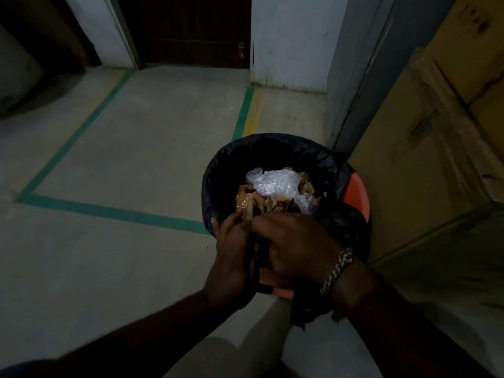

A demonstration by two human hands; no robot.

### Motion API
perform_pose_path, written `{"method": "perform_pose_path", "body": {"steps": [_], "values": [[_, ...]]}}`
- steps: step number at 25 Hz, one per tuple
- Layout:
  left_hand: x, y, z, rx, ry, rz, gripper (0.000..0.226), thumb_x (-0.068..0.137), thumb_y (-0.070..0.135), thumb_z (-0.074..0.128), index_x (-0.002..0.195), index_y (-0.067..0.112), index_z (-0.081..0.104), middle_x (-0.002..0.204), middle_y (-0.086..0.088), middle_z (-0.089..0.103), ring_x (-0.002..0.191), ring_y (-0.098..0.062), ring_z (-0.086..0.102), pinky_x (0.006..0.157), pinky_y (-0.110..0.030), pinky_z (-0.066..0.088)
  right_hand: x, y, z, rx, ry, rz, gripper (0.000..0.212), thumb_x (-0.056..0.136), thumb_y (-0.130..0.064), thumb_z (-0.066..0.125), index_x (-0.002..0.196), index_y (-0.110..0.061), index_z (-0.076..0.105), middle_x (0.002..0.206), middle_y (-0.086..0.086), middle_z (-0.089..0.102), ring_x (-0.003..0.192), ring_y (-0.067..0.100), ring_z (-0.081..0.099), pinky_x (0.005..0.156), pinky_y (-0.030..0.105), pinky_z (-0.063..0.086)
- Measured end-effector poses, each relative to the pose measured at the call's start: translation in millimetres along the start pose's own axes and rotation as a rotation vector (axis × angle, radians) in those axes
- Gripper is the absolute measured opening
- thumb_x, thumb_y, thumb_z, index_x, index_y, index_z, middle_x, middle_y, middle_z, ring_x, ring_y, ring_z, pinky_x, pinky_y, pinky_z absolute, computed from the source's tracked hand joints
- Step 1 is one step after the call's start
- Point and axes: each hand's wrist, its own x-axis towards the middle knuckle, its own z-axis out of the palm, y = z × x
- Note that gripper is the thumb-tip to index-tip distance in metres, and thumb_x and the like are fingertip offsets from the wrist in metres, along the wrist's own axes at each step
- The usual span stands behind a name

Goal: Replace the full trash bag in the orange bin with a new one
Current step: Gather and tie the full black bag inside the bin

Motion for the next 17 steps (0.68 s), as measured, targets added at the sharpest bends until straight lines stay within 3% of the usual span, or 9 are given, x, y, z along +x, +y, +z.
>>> {"method": "perform_pose_path", "body": {"steps": [4,6,9,14,17], "values": [[-15,8,-1,0.096,-0.079,0.14,0.053,0.083,0.023,0.068,0.125,-0.006,0.056,0.131,-0.018,0.054,0.145,-0.031,0.026,0.121,-0.041,0.01,-3,0,-13,0.016,-0.207,0.032,0.046,0.07,-0.036,0.073,0.112,-0.034,0.056,0.103,-0.008,0.068,0.089,0.018,0.065,0.07,0.031,0.053],[-17,6,-5,0.132,-0.099,0.114,0.046,0.083,0.022,0.072,0.12,-0.002,0.06,0.13,-0.016,0.057,0.144,-0.034,0.03,0.121,-0.045,0.011,-5,0,-16,0.005,-0.232,0.031,0.044,0.072,-0.037,0.076,0.113,-0.031,0.059,0.108,-0.009,0.066,0.095,0.016,0.063,0.073,0.028,0.05],[-20,6,-13,0.2,-0.149,0.043,0.033,0.088,0.028,0.071,0.115,0.011,0.065,0.125,-0.003,0.062,0.139,-0.03,0.04,0.117,-0.063,0.012,-9,-1,-18,-0.026,-0.249,0.038,0.05,0.07,-0.041,0.08,0.109,-0.033,0.051,0.11,-0.013,0.059,0.097,0.011,0.058,0.071,0.023,0.042],[-14,11,-20,0.307,-0.175,0.107,0.027,0.083,0.025,0.062,0.107,0.015,0.069,0.111,0.003,0.066,0.13,-0.027,0.05,0.115,-0.071,0.009,-15,-1,-28,-0.148,-0.289,0.077,0.052,0.074,-0.052,0.06,0.119,-0.03,0.048,0.111,-0.006,0.052,0.098,0.019,0.058,0.077,0.036,0.05],[0,17,-22,0.363,-0.187,0.072,0.021,0.086,0.027,0.054,0.097,0.014,0.066,0.097,0.001,0.064,0.108,-0.026,0.06,0.118,-0.064,0.015,-24,7,-41,-0.291,-0.352,0.193,0.057,0.076,-0.048,0.056,0.129,-0.027,0.047,0.12,0.001,0.052,0.11,0.026,0.055,0.089,0.041,0.048]]}}
